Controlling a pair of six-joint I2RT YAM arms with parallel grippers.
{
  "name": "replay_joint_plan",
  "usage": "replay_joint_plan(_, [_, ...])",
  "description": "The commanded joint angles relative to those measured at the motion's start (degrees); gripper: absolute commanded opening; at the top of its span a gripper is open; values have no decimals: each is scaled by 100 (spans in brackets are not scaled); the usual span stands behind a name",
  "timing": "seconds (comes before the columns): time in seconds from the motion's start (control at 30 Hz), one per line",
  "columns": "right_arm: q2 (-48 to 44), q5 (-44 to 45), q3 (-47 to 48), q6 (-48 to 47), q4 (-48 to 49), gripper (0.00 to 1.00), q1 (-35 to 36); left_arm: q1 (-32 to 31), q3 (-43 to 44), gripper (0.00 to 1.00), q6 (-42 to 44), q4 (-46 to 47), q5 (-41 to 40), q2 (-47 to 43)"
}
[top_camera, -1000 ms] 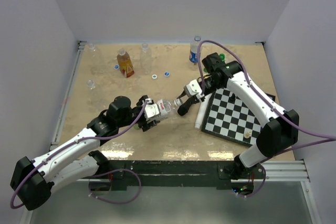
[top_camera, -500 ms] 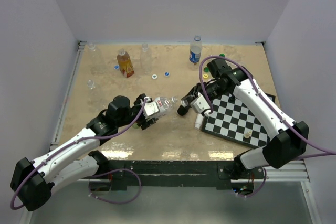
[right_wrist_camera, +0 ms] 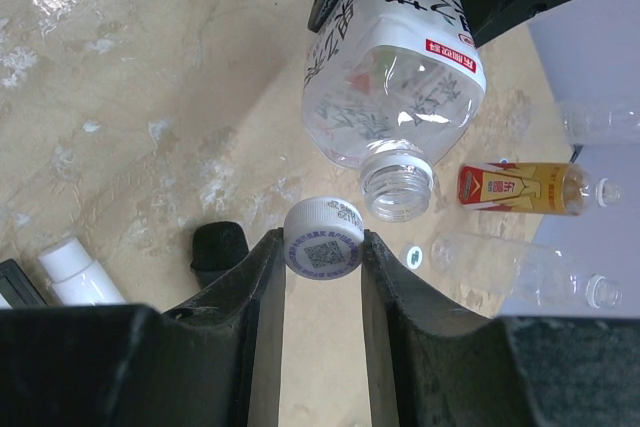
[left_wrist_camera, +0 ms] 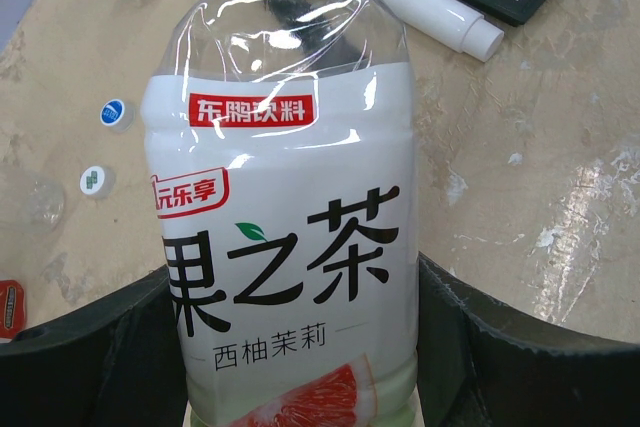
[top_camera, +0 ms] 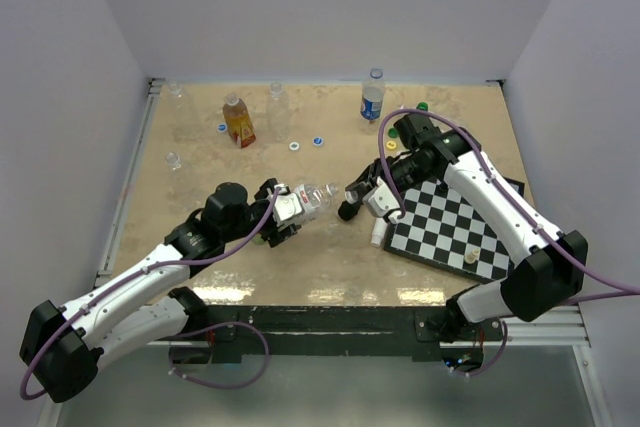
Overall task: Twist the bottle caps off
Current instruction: Unscrew the bottle cap from the plastic bottle, then place the bottle cap at the center of the board.
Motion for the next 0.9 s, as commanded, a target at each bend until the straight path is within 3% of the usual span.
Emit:
replay_joint_plan(0.0, [-208,-77,-43,-290,20,12,-3,22,45,0,-62,299,-14,-99])
replay_joint_plan(0.4, [-296,-534,-544,-202,177,21,-11,13,45,0,-71,308,3,-73])
replay_joint_plan(0.63, [-367,-622,-641,123,318,35,-11,22,45,0,-80,317,12,-38])
replay_joint_plan(0.87, [-472,-570,-633,676,406,58,-20,13,45,0,-71,317,21,-46])
